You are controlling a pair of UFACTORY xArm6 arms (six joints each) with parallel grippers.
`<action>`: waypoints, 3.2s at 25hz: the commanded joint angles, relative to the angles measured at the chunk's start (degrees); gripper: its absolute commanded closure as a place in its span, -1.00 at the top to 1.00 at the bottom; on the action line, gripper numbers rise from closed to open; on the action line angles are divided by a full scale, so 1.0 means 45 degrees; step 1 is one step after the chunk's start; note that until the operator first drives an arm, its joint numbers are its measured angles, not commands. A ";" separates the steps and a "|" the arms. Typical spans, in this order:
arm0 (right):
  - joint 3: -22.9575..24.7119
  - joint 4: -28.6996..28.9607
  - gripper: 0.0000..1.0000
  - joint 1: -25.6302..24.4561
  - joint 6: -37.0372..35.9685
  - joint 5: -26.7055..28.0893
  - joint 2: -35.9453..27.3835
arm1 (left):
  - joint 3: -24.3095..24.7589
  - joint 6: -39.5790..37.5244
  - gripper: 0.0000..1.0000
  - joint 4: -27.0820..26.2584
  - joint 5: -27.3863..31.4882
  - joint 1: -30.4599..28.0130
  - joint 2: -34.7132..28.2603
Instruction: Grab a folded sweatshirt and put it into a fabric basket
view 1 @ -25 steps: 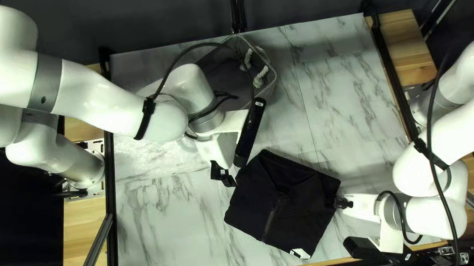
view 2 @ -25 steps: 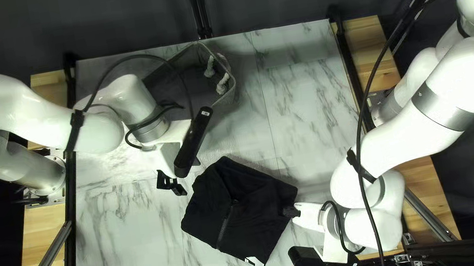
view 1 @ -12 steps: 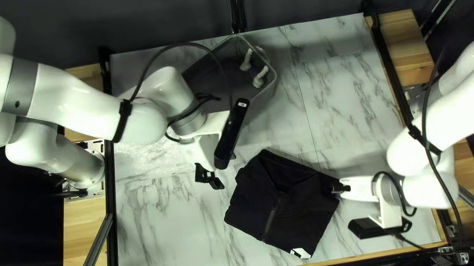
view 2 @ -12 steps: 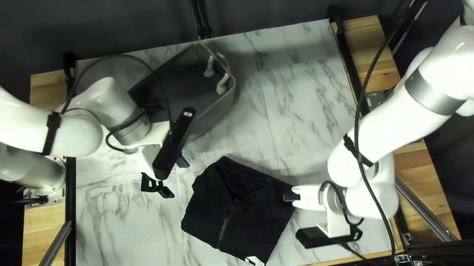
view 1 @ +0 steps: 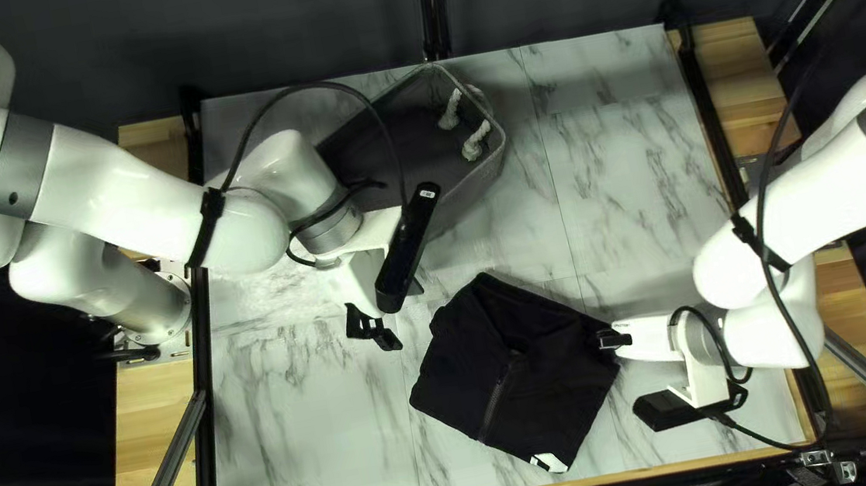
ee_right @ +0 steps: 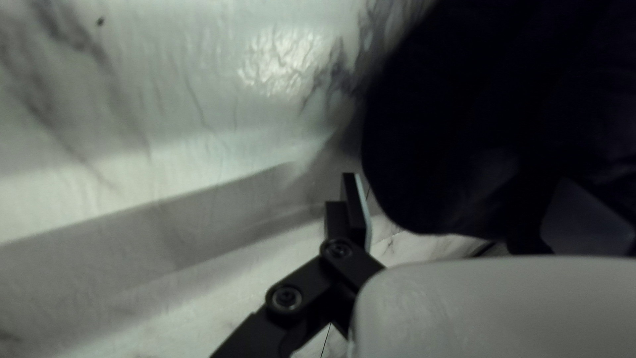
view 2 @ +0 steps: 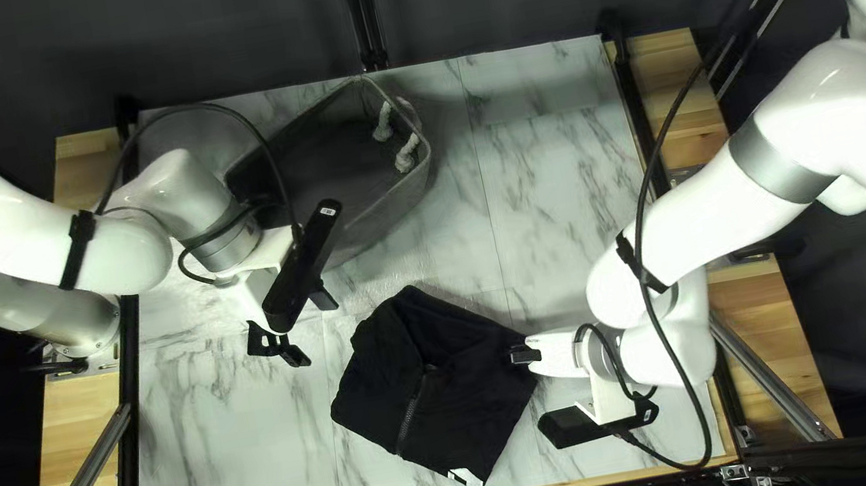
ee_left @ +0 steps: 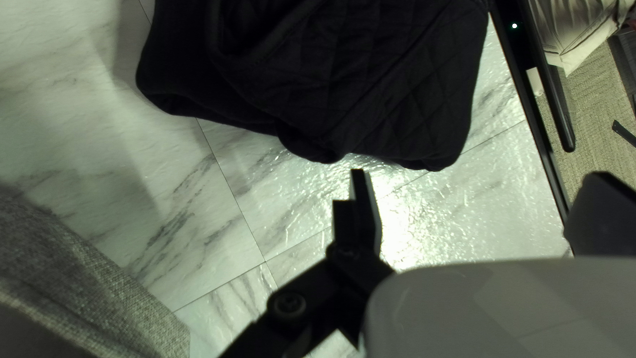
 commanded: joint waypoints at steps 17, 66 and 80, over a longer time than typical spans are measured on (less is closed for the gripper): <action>0.0088 0.0160 1.00 0.0377 -0.0013 0.0467 -0.0168 | -0.0089 -0.0092 1.00 0.0158 0.0271 0.0164 0.0080; 0.0612 0.1983 1.00 0.2058 -0.1513 0.2049 -0.1934 | -0.0126 -0.0217 1.00 0.0457 0.0576 0.0374 -0.0019; -0.0077 0.1932 1.00 0.2250 -0.3059 0.1719 -0.1718 | -0.0130 -0.0480 1.00 0.0622 0.0587 0.0343 0.0058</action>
